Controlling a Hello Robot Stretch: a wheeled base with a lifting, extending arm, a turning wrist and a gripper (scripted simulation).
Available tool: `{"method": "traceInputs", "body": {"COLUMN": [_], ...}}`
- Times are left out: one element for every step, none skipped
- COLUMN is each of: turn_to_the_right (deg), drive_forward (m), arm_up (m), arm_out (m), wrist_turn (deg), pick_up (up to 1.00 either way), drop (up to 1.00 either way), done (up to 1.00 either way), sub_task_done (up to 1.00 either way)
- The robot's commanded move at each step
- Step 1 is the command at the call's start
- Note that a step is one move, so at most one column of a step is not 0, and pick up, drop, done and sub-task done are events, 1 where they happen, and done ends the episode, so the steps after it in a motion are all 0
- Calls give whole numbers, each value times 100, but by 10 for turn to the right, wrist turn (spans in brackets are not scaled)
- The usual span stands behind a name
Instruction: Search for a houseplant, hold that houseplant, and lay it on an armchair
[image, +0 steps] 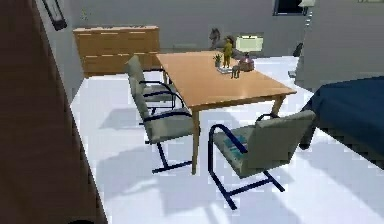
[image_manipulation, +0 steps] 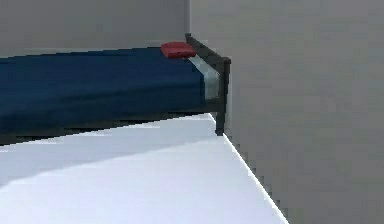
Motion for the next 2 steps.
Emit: {"method": "traceInputs", "body": {"turn_to_the_right": [-30, 0], "drive_forward": [0, 75], "arm_up": [0, 0], "arm_out": [0, 0], "wrist_turn": [0, 0], "pick_up": [0, 0], "drop": [0, 0], "done": [0, 0], "sub_task_done": [0, 0]}}
